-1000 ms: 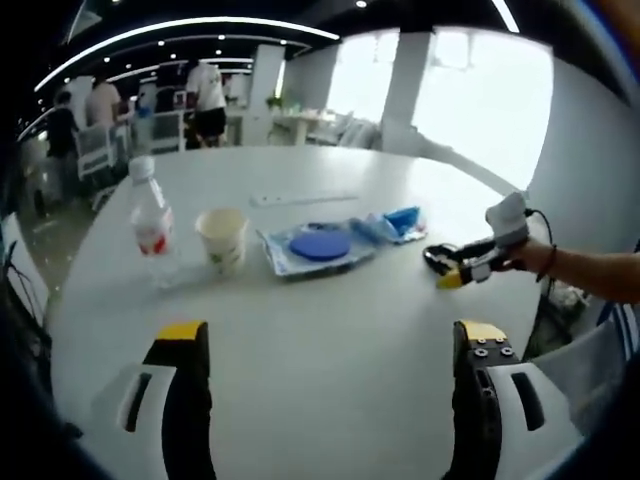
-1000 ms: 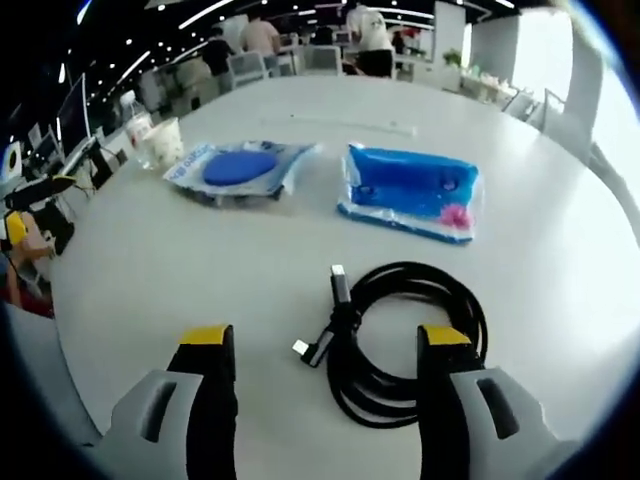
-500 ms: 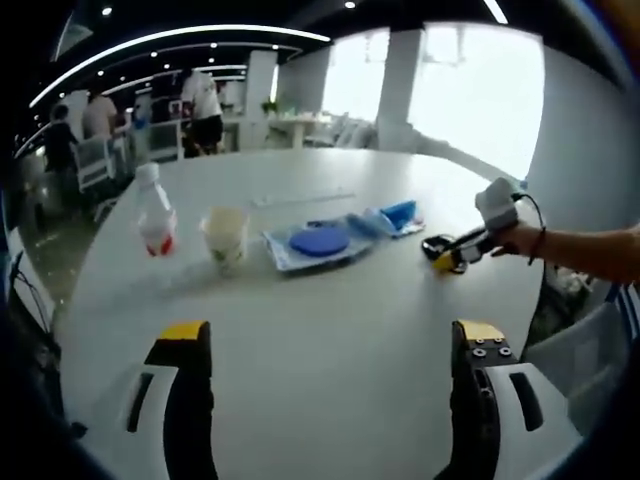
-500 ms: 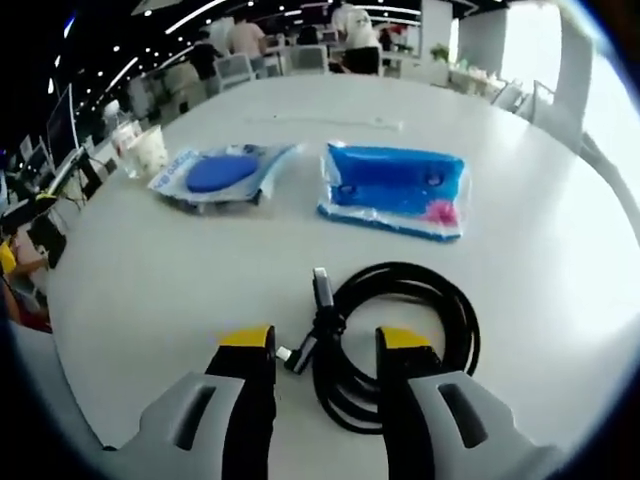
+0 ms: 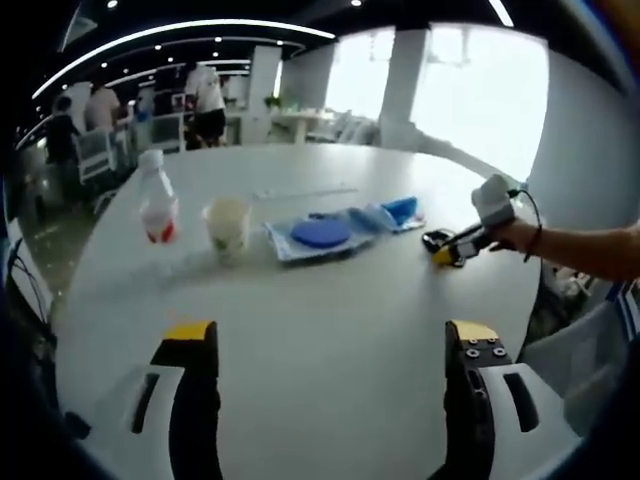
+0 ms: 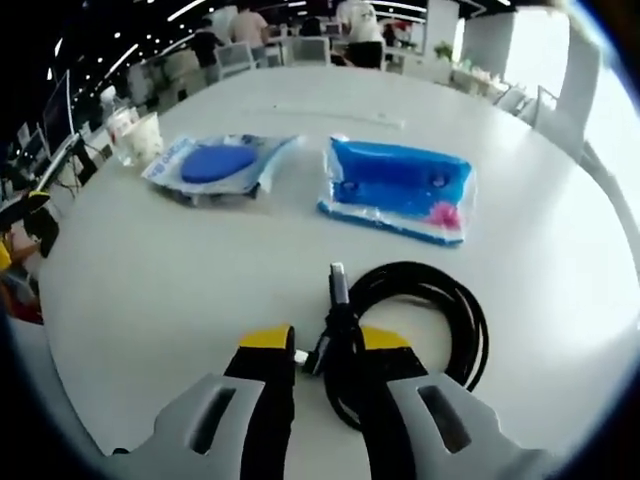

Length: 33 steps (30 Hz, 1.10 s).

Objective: Arrange the tabletop items into an orderly group along one side of the table until the central work area is clear of visible clutter.

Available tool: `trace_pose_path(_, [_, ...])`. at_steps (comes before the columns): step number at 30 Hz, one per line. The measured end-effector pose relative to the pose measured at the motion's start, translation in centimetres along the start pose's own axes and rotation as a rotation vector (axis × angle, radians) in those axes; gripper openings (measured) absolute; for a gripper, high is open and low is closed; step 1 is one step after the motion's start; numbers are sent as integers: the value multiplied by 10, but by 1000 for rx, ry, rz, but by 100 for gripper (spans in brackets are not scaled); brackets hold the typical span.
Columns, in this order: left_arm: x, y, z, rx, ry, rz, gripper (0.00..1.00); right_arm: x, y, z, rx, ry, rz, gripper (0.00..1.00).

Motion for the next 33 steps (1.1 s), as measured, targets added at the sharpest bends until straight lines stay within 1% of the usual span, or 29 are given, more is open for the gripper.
trace_pose_path(2, [0, 0, 0, 1, -1, 1, 91, -1, 0, -1, -22, -7, 0, 20])
trace_pose_path(3, [0, 0, 0, -1, -1, 2, 91, -3, 1, 1, -35, -20, 13, 18])
trace_pose_path(4, [0, 1, 0, -2, -1, 4, 90, -6, 6, 4, -84, -38, 38, 14])
trace_pose_path(5, [0, 1, 0, -2, -3, 6, 90, -8, 8, 4, -107, -48, 40, 11])
trace_pose_path(8, [1, 0, 0, -3, -4, 3, 89, -12, 8, 5, -185, -79, 23, 8])
trace_pose_path(12, [1, 1, 2, -4, -9, 6, 88, -13, 8, 4, -186, -79, 31, 8])
trace_pose_path(14, [1, 1, 2, -5, -11, 6, 88, -17, 9, 4, -175, -86, 42, 7])
trace_pose_path(23, [1, 2, 0, -13, -11, 18, 87, -32, 17, 3, -190, -115, 86, 7])
trace_pose_path(28, [1, 2, 0, -12, -16, 20, 86, -43, 26, -5, -227, -135, 129, 7])
trace_pose_path(33, [1, 2, 0, -15, -19, 21, 85, -48, 36, -20, -268, -123, 163, 7])
Point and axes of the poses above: the point that each gripper's makers call its tool centre point, and the gripper's own axes: x roughly forward along the fingers, z roughly to its right, y roughly out of its top, the point moved 4 cm from there along -x, roughly backward along the fingers, and after that the axes turned 2 degrees about -x, right-handed, at the moved point
